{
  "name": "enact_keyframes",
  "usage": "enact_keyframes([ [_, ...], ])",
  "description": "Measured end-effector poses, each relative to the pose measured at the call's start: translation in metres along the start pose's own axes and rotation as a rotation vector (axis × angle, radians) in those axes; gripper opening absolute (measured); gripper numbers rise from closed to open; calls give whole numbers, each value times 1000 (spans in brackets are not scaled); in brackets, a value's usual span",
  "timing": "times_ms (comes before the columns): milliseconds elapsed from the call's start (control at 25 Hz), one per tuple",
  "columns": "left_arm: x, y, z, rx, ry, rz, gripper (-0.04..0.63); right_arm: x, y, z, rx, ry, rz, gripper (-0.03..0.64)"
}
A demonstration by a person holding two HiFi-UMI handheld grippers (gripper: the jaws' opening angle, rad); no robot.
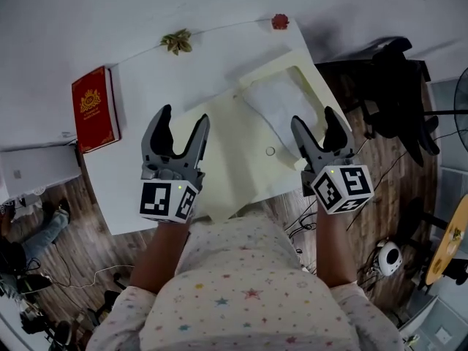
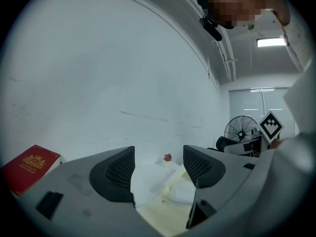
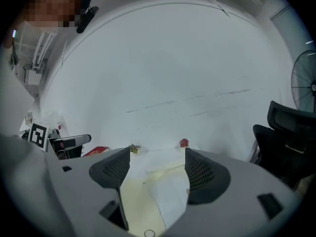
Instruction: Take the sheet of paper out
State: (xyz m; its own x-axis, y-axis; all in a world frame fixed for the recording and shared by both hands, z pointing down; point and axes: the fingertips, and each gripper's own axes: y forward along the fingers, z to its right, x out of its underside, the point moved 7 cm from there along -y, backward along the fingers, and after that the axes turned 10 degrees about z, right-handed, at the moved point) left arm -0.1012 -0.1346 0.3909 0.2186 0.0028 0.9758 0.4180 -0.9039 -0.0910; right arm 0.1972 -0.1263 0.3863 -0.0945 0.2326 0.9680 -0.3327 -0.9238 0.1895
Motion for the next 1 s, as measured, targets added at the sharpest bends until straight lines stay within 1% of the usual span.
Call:
enact_keyframes([
  [160, 17, 6, -3, -4, -7, -28, 290, 24, 17, 7, 11, 6, -56, 333],
  [240, 26, 9, -6, -2, -6, -45, 290, 38, 25, 11, 7, 13, -106, 309],
  [360, 37, 14, -9, 0, 0, -64, 290, 59, 40, 18, -10, 30, -187, 295],
  [520, 53, 24, -13, 7, 15, -91, 290, 82, 58, 28, -18, 19, -275, 262],
  [840, 75, 36, -26, 7, 24, -121, 290, 131, 81, 45, -19, 35, -448, 245],
  [1000, 83, 39, -34, 2, 21, -135, 290, 149, 89, 48, -9, 41, -501, 242],
])
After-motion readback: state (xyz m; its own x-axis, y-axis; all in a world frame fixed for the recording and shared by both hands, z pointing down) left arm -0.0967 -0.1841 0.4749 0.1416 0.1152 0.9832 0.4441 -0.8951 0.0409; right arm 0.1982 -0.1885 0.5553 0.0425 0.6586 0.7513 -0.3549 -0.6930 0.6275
